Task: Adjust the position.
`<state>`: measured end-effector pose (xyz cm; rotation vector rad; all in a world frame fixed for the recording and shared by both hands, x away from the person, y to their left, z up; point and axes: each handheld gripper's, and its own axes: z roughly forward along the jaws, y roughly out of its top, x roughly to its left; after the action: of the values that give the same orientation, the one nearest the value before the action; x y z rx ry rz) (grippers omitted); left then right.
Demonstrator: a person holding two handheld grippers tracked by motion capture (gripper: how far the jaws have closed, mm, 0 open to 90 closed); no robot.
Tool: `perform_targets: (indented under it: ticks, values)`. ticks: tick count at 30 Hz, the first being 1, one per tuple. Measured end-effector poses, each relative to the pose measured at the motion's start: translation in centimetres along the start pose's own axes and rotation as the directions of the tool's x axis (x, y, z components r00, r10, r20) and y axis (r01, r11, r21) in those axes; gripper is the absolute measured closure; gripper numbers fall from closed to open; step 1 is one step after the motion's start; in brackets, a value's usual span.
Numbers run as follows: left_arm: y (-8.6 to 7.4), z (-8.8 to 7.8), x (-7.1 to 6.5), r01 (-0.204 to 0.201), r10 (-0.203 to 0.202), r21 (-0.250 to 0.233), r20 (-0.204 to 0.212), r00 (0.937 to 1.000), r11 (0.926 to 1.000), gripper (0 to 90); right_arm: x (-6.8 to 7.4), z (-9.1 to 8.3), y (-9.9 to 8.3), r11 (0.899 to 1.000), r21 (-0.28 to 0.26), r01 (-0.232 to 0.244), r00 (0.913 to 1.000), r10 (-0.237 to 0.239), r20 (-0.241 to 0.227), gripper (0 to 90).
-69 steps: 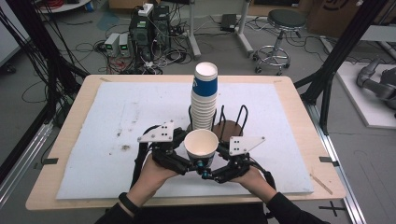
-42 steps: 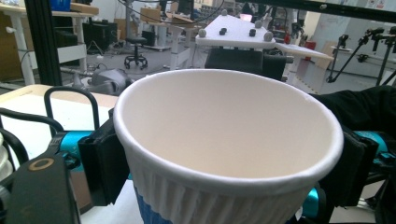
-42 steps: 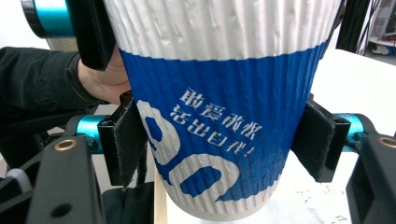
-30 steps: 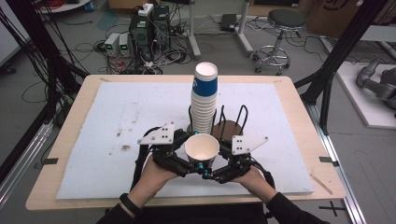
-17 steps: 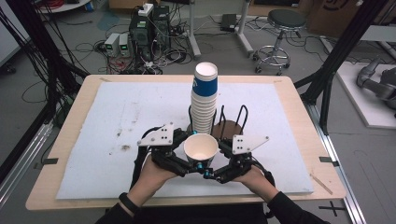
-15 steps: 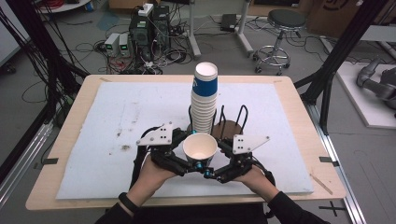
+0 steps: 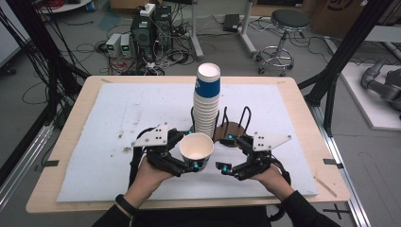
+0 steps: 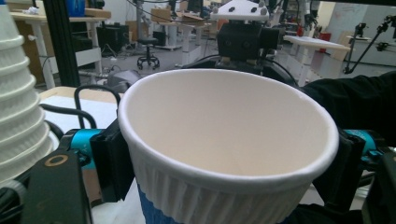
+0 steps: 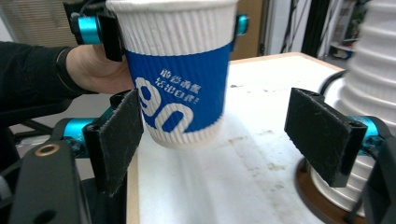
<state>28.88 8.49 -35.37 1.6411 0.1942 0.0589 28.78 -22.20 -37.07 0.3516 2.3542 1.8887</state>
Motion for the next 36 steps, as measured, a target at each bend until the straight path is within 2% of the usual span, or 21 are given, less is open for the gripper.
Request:
perform_targets:
  ticks: [8,11,17,22,26,36]
  values:
    - [-0.5,-1.1,0.6,0.014,-0.014,-0.001,-0.036,0.9993,0.9999,22.1,-1.2,-3.1,-0.3,0.999,-0.038,-0.014,0.9938,0.018,0.110,19.8]
    - [-0.6,-1.5,0.6,0.013,-0.013,0.000,-0.049,0.9987,0.9999,22.2,-1.6,-4.3,-0.6,0.998,-0.052,-0.021,0.9872,0.029,0.157,19.8]
    - [-0.8,-2.3,0.6,-0.015,0.015,0.007,-0.091,0.9958,0.9999,22.1,-2.3,-5.9,-1.2,0.996,-0.088,-0.027,0.9723,0.046,0.229,19.8]
    - [-1.1,-2.5,0.5,0.001,-0.001,0.001,-0.100,0.9950,1.0000,21.9,-2.5,-6.7,-1.4,0.995,-0.100,-0.020,0.9605,0.047,0.274,19.8]
    - [-1.2,-2.4,0.4,0.010,-0.010,0.000,-0.097,0.9952,1.0000,21.8,-2.5,-7.0,-1.5,0.995,-0.102,-0.015,0.9561,0.044,0.290,19.8]
    - [-1.2,-2.7,0.5,0.017,-0.017,-0.004,-0.098,0.9950,0.9998,21.7,-2.3,-7.0,-1.5,0.996,-0.093,-0.010,0.9574,0.036,0.287,19.8]
